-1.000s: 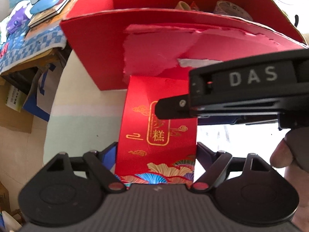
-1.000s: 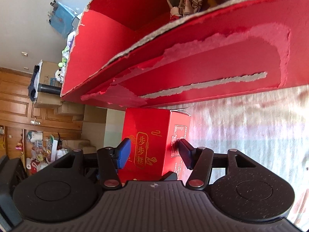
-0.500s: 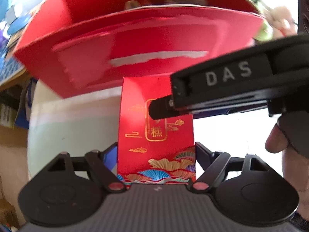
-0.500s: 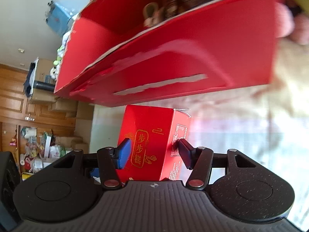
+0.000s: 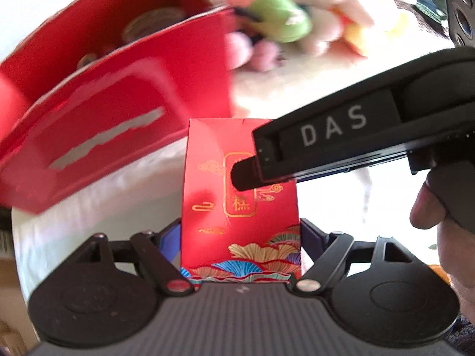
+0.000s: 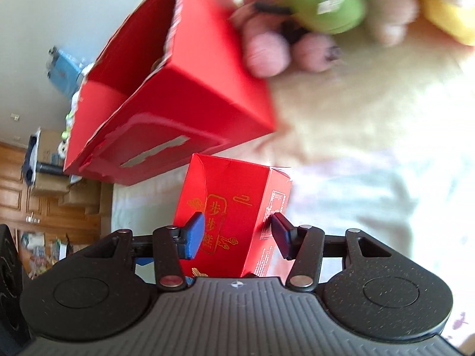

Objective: Organize objects
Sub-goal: 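Lift and carry the gift box with the right gripper over the red box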

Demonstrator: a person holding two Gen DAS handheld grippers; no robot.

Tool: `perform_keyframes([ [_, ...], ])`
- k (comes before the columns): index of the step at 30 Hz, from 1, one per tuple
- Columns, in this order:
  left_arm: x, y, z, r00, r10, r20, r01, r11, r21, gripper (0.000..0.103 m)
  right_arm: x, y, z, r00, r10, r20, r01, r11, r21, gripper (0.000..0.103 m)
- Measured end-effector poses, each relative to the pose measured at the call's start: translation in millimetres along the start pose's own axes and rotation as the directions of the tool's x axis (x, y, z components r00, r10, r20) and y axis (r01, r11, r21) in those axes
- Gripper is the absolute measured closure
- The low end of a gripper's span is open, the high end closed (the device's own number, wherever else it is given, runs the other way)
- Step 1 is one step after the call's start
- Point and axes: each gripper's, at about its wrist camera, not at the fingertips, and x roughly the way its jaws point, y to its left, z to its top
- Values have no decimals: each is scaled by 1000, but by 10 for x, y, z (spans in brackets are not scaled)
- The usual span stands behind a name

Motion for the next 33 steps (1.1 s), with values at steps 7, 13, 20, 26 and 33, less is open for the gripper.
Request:
perform_keyframes([
  [7,-87,-554,174,998,-26,60,17,989,144,22,-410,-281,-27,993,-43,113,35,997,70,49],
  [13,-322,-893,378,988,-42,147,6,971,237,22,-791,-296,-37,965,-83,247,65,995,81,49],
  [20,-638,-910,541,967,-50,252,-16,967,256,22,-1026,-98,45,928,-71,366,51,997,63,49],
  [26,-826,-714,707,947,-28,320,-49,972,230,22,-1095,144,238,907,-43,420,45,999,6,49],
  [33,-913,-304,739,932,5,362,-71,983,169,22,-979,550,354,899,-4,438,32,998,-57,49],
])
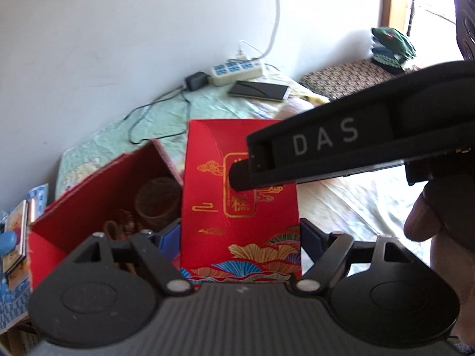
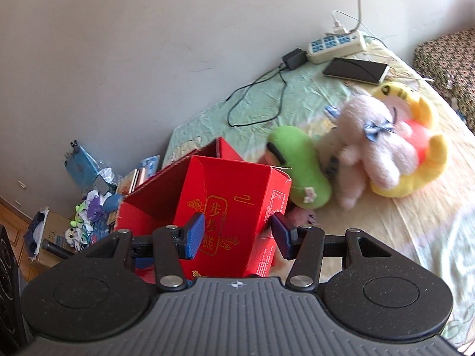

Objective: Organize objects
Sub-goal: 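Lift and carry the gift box with the right gripper over the red box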

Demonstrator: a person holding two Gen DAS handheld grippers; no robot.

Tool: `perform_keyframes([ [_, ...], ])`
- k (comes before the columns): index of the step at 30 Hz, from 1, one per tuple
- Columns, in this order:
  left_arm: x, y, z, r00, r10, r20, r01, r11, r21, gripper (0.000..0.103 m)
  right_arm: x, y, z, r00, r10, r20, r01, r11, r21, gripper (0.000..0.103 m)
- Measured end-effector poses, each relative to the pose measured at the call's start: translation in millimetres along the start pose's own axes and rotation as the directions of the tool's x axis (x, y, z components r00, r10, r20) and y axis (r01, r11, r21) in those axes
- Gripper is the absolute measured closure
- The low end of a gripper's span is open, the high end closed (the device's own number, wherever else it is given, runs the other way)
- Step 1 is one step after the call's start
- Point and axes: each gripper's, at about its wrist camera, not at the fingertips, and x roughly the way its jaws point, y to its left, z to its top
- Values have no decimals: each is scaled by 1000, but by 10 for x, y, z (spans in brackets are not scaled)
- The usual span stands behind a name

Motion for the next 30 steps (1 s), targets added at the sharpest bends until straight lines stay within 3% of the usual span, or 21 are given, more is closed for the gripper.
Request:
perform_keyframes([
  [17,65,1109,-137,988,155,15,-151,980,-129,22,912,991,143,995,81,-51,-88,983,-164,49],
  [30,454,1848,-464,976,189,-107,-209,950,-232,22,1900,1274,96,960,142,-243,-189,965,-183,49],
])
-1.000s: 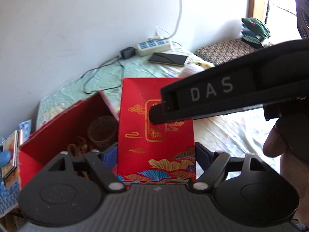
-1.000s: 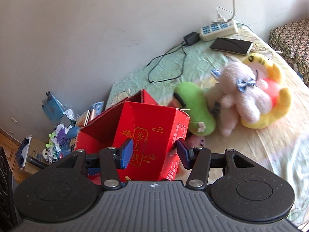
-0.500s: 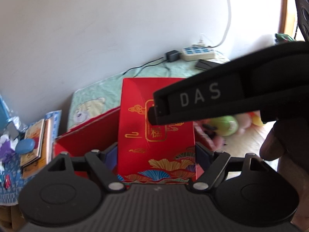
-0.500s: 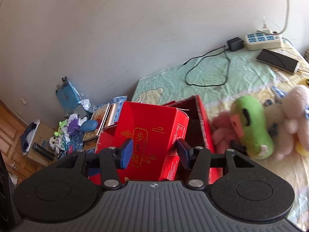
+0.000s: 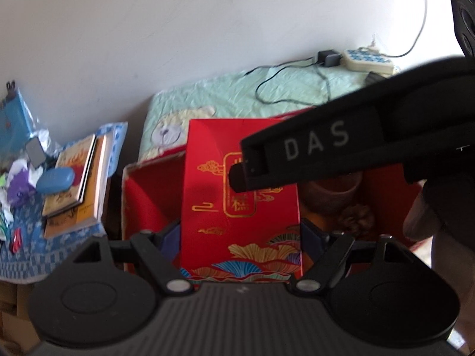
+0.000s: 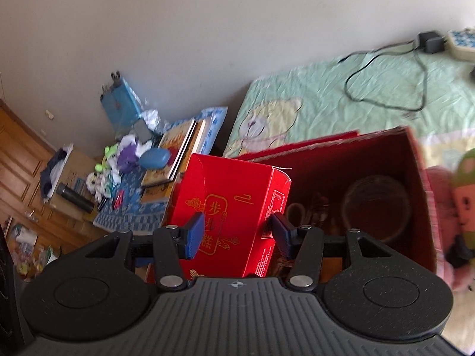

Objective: Organize objects
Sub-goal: 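Lift and carry the gift box with the right gripper over the red box, then lower the gift box with the right gripper into the red box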

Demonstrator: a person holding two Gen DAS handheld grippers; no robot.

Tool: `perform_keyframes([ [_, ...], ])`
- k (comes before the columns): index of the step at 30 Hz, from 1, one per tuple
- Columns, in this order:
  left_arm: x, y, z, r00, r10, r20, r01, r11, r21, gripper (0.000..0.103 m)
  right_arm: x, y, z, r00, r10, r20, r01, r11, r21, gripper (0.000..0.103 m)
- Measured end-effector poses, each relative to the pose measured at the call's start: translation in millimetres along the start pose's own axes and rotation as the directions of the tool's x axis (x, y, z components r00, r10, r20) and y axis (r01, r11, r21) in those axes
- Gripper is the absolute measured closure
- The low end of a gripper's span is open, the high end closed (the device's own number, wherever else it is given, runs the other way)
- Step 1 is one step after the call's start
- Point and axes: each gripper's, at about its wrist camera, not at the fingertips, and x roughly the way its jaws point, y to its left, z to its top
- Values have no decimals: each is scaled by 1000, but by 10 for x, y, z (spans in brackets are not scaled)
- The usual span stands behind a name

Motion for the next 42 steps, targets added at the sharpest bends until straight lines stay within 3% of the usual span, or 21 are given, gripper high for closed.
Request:
perform_keyframes([
  [8,446,219,-73,995,-23,-102,20,999,-34,22,441,-109,44,990,12,-143,-12,1000,3,49],
  [15,652,182,-135,987,6,-161,-8,1000,-9,22,702,-176,46,970,6,-243,-9,1000,-12,49],
  [24,706,213,-103,981,40,-188,-41,999,0,20,802,-183,115,956,29,-290,-38,999,-25,48],
  [32,635,309,-127,980,2,-197,-11,999,-41,19,792,-111,169,961,30,-275,-51,996,-70,48],
  [38,656,306,-124,977,13,-213,-18,1000,-22,17,991,-248,174,940,59,-335,-53,998,28,46],
  [42,655,334,-109,977,-5,-215,0,1000,-25,14,974,-283,135,938,65,-341,-52,997,49,47],
])
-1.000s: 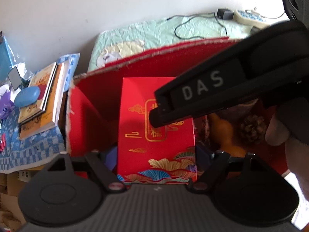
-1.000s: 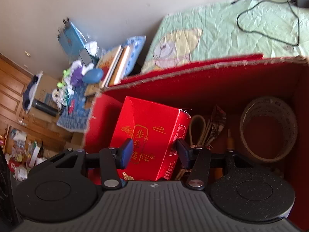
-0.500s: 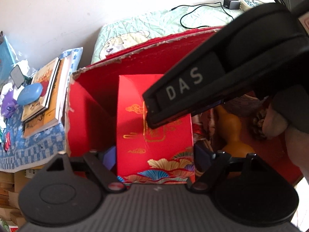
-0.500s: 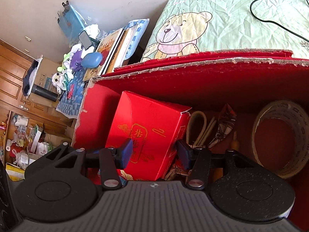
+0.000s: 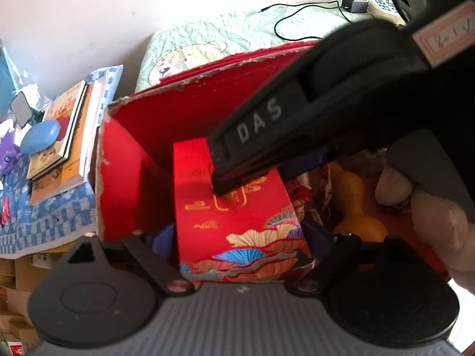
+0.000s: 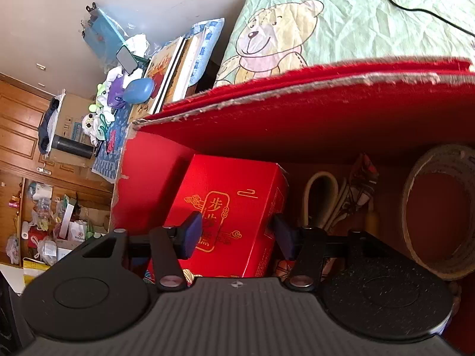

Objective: Organize objects
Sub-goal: 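Lower the gift box with the right gripper into the red box, then open the right gripper to release the gift box beside the shoe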

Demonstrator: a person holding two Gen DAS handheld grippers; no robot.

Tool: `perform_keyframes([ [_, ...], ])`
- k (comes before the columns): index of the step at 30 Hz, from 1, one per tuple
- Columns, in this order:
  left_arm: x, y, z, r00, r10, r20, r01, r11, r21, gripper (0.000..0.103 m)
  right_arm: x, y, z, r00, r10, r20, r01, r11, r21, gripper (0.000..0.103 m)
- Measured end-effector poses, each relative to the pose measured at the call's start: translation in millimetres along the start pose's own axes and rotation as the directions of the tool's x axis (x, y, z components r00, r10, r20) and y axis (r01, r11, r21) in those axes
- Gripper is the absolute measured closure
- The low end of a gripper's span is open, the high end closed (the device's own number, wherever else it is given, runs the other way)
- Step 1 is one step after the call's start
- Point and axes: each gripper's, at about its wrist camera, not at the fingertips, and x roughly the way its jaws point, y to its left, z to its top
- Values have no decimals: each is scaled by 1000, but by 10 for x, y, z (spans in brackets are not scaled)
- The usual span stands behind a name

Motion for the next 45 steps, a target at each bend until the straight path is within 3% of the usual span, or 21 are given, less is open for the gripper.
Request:
perform_keyframes([
  [27,-122,100,4,1000,14,-13,-15,1000,-20,6,-99,-7,-67,993,-20,119,21,1000,-6,48],
  [37,-154,31,136,1000,16,-1,-16,999,-39,6,-264,62,-149,980,-107,168,111,994,-14,47],
  [45,-195,17,141,1000,26,6,-26,998,-52,6,-419,41,-336,941,-232,246,233,972,23,46],
])
